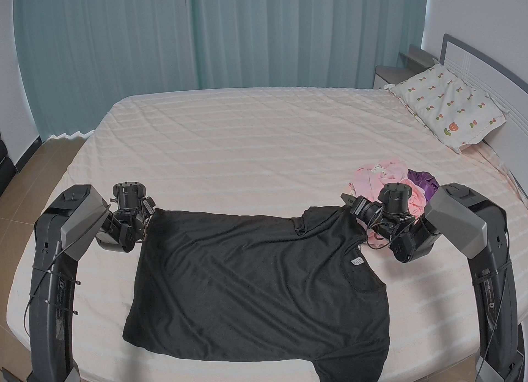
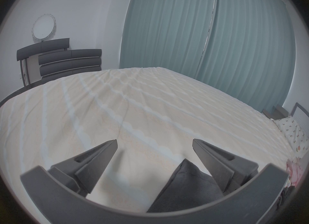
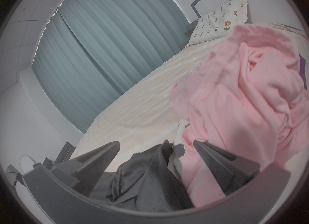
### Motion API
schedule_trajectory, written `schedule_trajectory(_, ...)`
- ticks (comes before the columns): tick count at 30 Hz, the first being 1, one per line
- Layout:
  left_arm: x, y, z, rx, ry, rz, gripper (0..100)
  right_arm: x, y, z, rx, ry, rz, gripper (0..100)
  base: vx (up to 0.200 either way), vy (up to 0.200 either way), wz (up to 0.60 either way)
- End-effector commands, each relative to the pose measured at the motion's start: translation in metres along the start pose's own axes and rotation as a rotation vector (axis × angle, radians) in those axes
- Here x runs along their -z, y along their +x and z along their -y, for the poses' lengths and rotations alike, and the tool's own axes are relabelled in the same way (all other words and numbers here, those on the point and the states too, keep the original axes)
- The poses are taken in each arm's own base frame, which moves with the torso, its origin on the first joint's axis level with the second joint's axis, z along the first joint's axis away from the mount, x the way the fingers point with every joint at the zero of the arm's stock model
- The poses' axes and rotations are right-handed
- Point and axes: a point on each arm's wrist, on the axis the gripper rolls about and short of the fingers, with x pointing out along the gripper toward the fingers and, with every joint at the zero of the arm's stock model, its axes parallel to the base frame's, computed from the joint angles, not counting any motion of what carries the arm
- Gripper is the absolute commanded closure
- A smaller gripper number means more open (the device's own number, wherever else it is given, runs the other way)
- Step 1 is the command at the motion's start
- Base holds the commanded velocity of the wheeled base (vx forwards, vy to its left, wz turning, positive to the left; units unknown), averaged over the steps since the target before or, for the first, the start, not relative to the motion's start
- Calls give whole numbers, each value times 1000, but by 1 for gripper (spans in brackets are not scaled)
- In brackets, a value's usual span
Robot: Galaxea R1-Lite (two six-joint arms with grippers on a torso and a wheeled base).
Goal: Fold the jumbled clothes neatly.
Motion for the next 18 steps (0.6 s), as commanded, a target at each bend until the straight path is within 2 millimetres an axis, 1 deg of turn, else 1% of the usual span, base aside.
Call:
schedule_trajectory(1, -19, -5, -6, -12, -13, 20, 0, -31, -14, -2, -3, 16, 46, 0, 0, 0, 0)
schedule_trajectory(2, -20, -7, -7, -14, -12, 16, 0, -34, -15, -3, -4, 16, 51, 0, 0, 0, 0)
schedule_trajectory(3, -25, -17, -12, -24, -10, 6, 0, -38, -19, -2, 0, 19, 54, 0, 0, 0, 0)
schedule_trajectory(5, -30, -33, -17, -24, -6, -20, 0, -38, -25, -3, 3, 20, 39, 0, 0, 0, 0)
schedule_trajectory(7, -31, -46, -21, -19, -1, -50, 0, -38, -30, -7, -10, 25, 28, 0, 0, 0, 0)
schedule_trajectory(8, -31, -56, -26, -16, 0, -73, 0, -39, -32, -13, -30, 39, 23, 0, 0, 0, 0)
schedule_trajectory(9, -31, -56, -26, -16, 0, -73, 0, -39, -32, -13, -30, 39, 23, 0, 0, 0, 0)
schedule_trajectory(10, -31, -78, -33, 10, -18, -106, 0, -36, -33, -33, -73, 73, 16, 0, 0, 0, 0)
schedule_trajectory(11, -31, -78, -33, 10, -18, -106, 0, -36, -33, -33, -73, 73, 16, 0, 0, 0, 0)
schedule_trajectory(13, -28, -104, -42, 53, -61, -146, 0, -30, -34, -59, -127, 88, 1, 0, 0, 0, 0)
schedule_trajectory(14, -26, -115, -43, 67, -72, -164, 0, -24, -33, -71, -149, 85, -15, 0, 0, 0, 0)
schedule_trajectory(15, -25, -118, -43, 70, -74, -169, 0, -23, -33, -75, -157, 83, -17, 0, 0, 0, 0)
schedule_trajectory(16, -16, -135, -41, 81, -88, -203, 0, -8, -32, -90, -178, 74, -57, 0, 0, 0, 0)
schedule_trajectory(17, -16, -135, -41, 81, -88, -203, 0, -8, -32, -90, -178, 74, -57, 0, 0, 0, 0)
schedule_trajectory(18, -7, -152, -38, 98, -127, -229, 0, 8, -27, -100, -186, 64, -93, 0, 0, 0, 0)
